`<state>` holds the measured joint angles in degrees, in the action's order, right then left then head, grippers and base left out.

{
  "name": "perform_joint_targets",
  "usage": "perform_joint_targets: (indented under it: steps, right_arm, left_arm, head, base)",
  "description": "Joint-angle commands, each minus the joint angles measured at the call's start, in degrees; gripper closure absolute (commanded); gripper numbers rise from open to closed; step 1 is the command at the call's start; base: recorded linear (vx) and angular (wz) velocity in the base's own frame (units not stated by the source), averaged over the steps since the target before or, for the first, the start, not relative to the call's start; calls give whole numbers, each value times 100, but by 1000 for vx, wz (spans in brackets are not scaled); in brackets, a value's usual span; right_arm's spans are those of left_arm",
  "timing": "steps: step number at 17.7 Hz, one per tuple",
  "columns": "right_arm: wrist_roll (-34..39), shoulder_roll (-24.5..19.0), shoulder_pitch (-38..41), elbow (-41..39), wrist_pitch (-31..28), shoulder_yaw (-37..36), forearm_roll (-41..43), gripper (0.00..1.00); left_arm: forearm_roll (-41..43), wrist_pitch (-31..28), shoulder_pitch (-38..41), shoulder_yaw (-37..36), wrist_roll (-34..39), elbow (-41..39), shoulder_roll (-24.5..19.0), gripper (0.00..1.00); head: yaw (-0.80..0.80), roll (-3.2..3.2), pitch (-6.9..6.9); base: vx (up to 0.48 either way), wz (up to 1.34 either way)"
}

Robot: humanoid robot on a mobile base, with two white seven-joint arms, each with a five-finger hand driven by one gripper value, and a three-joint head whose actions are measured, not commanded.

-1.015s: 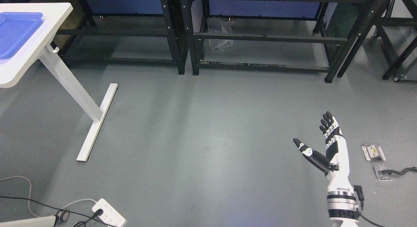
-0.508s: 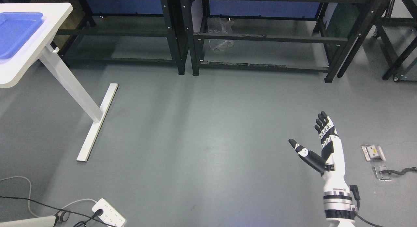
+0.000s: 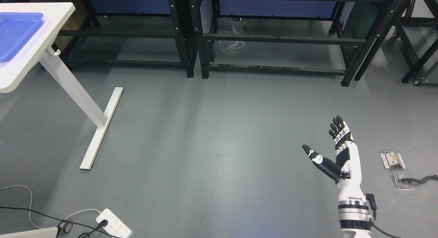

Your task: Pick pink block from left shelf to tray

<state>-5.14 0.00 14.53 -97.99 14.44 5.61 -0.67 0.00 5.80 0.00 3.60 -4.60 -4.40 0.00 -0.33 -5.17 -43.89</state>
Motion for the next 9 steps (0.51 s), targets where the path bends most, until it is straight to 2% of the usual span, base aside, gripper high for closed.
perform_joint_targets:
  steps: [1,2,5,6,7,9]
  right_arm:
    - [-39,100,-20,-1,-12,11,-352,0]
    - [-75,100,-46,-10,-12,-94,-972,0]
    - [-670,100,-195,-54,-55,-446,-4089,2]
    - [-820,100,-230,-63,-73,-446,-4760,2]
    - [-857,100,-257,-63,-73,-446,-5315,1]
    - [-840,100,-266,-63,-65,-438,-5444,1]
  left_arm:
    - [9,0,53,0,3,0,-100,0]
    - [9,0,53,0,3,0,-100,0]
    - [9,0,53,0,3,0,-100,0]
    - [9,0,53,0,3,0,-100,0]
    - [9,0,53,0,3,0,-100,0]
    - [9,0,53,0,3,0,-100,0]
  head:
    - [0,0,0]
    - [0,0,0]
    - [0,0,0]
    - [0,0,0]
    - [0,0,0]
    - [0,0,0]
  base:
    - [40,0]
    - [40,0]
    - [64,8]
    - [99,54]
    - [99,54]
    - [99,30]
